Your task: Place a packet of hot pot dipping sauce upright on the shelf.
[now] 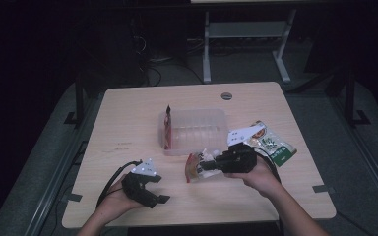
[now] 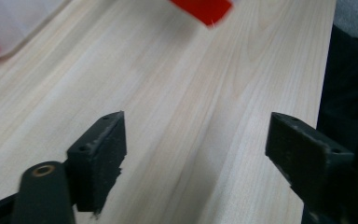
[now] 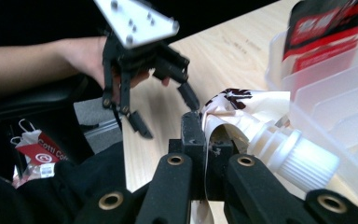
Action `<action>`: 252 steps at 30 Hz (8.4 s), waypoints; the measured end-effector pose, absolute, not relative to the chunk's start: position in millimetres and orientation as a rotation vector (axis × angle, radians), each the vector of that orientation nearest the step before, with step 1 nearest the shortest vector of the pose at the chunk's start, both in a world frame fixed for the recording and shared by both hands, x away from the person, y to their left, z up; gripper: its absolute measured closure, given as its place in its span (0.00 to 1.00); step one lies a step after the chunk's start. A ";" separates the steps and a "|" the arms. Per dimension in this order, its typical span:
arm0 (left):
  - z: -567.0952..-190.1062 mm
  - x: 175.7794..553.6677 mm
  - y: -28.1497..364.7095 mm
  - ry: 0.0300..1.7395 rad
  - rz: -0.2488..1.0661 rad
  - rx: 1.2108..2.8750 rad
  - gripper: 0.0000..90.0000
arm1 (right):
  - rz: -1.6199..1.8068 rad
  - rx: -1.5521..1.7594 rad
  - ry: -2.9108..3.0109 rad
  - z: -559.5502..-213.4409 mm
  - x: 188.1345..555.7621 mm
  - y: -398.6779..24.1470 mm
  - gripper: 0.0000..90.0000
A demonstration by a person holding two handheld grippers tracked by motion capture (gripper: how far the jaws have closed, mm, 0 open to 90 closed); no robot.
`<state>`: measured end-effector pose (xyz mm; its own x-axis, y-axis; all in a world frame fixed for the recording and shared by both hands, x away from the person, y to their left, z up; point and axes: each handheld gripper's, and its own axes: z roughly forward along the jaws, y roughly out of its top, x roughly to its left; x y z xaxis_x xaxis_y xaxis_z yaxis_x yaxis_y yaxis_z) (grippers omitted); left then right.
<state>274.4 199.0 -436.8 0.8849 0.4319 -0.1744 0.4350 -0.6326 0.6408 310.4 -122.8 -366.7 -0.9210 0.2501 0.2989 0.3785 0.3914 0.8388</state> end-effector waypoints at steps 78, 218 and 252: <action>-443.7 278.1 195.2 0.582 -0.030 2.379 0.15 | -1.494 -0.741 -2.592 -375.5 426.4 -74.3 0.99; -450.5 281.4 193.3 0.594 0.003 2.375 0.17 | -1.187 -1.552 -2.817 -465.1 446.5 -274.6 1.00; -446.5 279.0 182.9 0.538 0.006 2.380 0.17 | -1.103 -0.922 -2.922 -458.3 382.7 -193.0 1.00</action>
<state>279.0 182.9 -446.5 0.9141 0.3812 -0.1379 0.3779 -0.6783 0.6302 382.7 -193.0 -458.3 -0.8338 0.5450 0.0880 0.4673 0.6119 0.6381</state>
